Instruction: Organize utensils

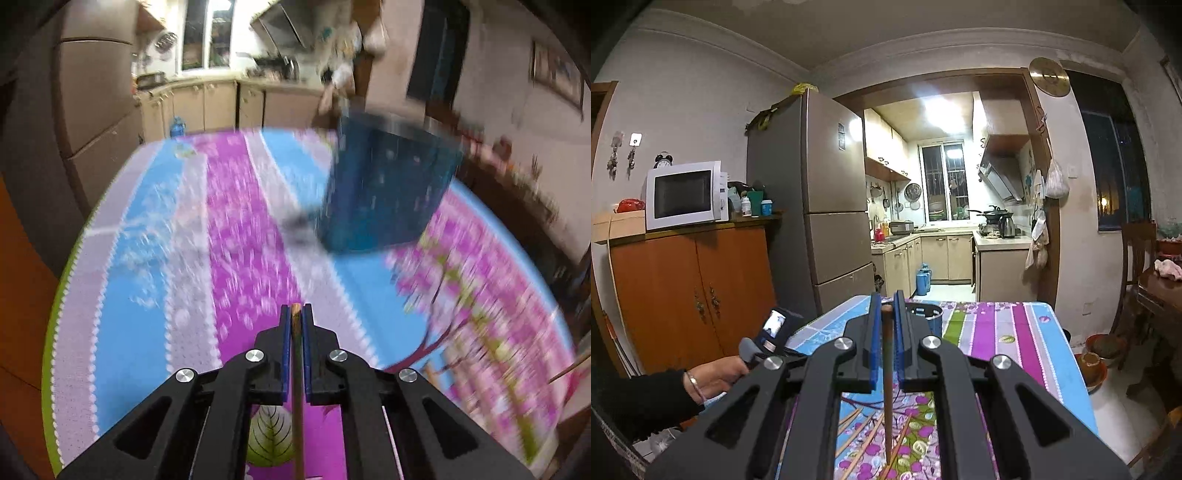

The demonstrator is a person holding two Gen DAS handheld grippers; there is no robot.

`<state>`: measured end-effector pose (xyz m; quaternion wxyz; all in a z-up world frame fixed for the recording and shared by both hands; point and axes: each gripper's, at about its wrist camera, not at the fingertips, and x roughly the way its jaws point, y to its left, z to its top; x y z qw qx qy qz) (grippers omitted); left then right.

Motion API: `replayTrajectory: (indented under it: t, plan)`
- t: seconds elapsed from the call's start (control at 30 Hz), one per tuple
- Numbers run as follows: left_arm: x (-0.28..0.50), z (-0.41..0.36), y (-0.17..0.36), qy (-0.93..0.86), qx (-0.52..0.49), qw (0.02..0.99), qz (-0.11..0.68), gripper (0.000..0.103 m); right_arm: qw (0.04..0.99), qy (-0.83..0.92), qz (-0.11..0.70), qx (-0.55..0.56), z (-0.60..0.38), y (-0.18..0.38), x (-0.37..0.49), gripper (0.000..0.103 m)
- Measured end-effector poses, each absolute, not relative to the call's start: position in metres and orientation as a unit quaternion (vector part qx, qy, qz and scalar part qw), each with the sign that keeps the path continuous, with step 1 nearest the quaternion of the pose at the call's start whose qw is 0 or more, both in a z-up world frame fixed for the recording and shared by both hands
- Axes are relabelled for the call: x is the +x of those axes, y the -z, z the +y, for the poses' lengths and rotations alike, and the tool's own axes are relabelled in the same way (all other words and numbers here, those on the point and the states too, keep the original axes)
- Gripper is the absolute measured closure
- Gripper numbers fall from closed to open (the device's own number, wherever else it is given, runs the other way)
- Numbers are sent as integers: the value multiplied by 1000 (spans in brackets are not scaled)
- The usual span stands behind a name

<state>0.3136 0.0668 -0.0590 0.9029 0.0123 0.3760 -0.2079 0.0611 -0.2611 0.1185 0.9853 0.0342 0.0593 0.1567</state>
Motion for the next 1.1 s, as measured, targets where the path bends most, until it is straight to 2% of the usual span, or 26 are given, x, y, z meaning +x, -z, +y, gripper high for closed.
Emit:
replayTrajectory:
  t: [0.3, 0.47, 0.73, 0.93, 1.1]
  plan:
    - [284, 78, -28, 254, -127, 927, 246, 96, 984, -166, 54, 44, -254, -129, 96, 97]
    - [280, 56, -75, 252, -136, 945, 161, 96, 984, -167, 46, 49, -245, -143, 135, 97]
    - [289, 8, -156, 198, -124, 972, -31, 96, 990, -128, -17, 52, -248, -184, 200, 97]
    - [329, -19, -181, 154, -116, 976, -98, 96, 991, -104, -55, 66, -257, -198, 251, 97]
    - [365, -31, -174, 122, -114, 979, -117, 96, 991, -92, -57, 80, -263, -188, 287, 97]
